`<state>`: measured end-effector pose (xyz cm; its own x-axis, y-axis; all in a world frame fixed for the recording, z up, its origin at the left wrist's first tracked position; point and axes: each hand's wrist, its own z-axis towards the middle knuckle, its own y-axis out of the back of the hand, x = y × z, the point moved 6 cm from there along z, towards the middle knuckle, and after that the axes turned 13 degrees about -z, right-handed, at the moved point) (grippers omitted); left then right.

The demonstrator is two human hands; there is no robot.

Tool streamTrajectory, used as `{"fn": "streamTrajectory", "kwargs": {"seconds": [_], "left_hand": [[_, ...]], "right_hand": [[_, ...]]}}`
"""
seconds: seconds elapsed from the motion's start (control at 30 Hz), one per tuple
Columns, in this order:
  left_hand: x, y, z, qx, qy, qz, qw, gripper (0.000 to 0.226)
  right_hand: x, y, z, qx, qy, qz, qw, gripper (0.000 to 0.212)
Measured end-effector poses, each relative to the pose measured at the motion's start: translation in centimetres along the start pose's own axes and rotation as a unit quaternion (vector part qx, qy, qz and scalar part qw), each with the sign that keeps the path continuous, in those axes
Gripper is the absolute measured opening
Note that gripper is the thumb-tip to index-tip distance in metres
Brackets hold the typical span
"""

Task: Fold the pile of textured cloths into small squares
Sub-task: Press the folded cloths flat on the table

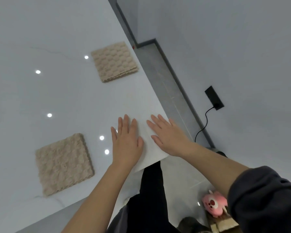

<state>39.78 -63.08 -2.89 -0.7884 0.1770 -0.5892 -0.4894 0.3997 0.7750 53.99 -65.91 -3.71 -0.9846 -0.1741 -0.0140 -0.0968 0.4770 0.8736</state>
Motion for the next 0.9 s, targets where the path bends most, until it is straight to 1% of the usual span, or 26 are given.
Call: {"fn": "streamTrajectory", "kwargs": {"seconds": [0.17,0.27,0.43,0.53,0.73,0.9], "left_hand": [[-0.9,-0.2,4.3,-0.036,0.033,-0.042,0.998,0.056],[-1.3,-0.1,6.6,-0.055,0.053,-0.064,0.995,0.053],[-1.6,0.1,9.4,-0.065,0.074,-0.062,0.993,0.051],[-1.5,0.4,10.9,-0.085,0.097,-0.066,0.989,0.051],[-1.0,1.2,13.9,-0.183,0.151,-0.098,0.966,0.046],[-0.3,1.7,15.8,-0.280,0.215,-0.116,0.928,0.038]], "right_hand": [[-2.7,2.2,3.9,0.006,0.047,-0.001,0.999,0.057],[-4.4,4.2,6.4,-0.010,0.073,0.012,0.997,0.057],[-7.8,6.9,10.1,-0.025,0.069,0.061,0.995,0.056],[-9.4,8.4,12.4,-0.046,0.076,0.083,0.993,0.054],[-12.0,10.4,17.7,-0.090,0.082,0.169,0.978,0.052],[-12.5,12.2,22.4,-0.116,0.137,0.209,0.961,0.052]]}}
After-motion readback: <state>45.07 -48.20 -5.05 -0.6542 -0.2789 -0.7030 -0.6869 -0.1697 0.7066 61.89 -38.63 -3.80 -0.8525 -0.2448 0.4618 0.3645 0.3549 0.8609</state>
